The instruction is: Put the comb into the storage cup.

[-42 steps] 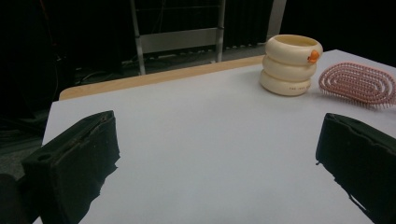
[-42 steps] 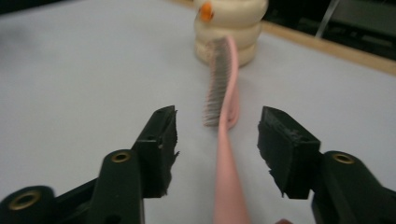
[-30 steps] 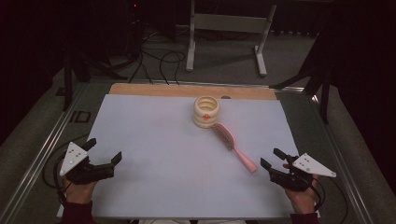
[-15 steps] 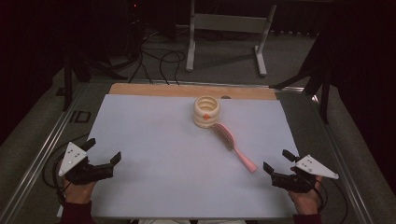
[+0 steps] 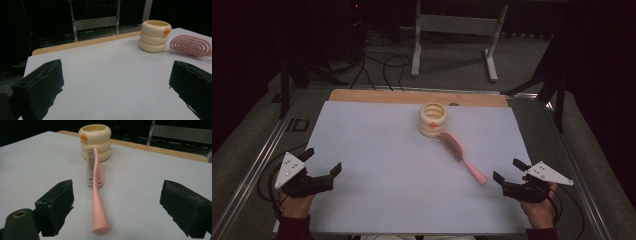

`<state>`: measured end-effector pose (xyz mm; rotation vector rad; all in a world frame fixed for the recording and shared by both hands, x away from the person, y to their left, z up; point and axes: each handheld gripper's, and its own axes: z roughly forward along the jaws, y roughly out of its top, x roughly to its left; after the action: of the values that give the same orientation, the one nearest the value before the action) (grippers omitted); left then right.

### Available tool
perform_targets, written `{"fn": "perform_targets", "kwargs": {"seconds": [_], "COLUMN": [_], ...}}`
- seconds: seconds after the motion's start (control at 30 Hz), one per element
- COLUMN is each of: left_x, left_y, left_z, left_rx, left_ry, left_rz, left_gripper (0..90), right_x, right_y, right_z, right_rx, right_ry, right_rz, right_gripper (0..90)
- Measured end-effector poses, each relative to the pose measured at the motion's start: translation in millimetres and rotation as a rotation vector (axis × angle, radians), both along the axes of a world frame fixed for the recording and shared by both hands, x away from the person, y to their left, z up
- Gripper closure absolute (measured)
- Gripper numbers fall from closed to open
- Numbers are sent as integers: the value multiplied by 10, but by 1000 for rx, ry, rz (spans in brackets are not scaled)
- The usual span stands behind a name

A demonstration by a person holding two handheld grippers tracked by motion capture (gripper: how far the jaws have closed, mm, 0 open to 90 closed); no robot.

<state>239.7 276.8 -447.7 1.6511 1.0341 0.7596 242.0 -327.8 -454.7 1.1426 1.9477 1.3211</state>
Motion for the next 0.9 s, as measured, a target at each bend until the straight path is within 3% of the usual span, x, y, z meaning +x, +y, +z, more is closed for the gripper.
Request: {"fn": "perform_targets", "kwargs": {"seconds": [0.23, 0.43, 0.9], "left_x": [3, 7, 9], "left_y": [4, -5, -1], "left_z": [-3, -8, -8], "left_rx": [0, 2, 0], "left_ry": [2, 4, 7], "left_rz": [1, -1, -2], "left_gripper": [0, 0, 0], "right_x": [54, 148, 430], "right_y": [28, 103, 355], "right_z": [140, 311, 565], "right_rx": [-33, -96, -188], "right_ry": [9, 22, 112], "right_rz": [-6, 5, 60], "right_gripper": [118, 119, 118]}}
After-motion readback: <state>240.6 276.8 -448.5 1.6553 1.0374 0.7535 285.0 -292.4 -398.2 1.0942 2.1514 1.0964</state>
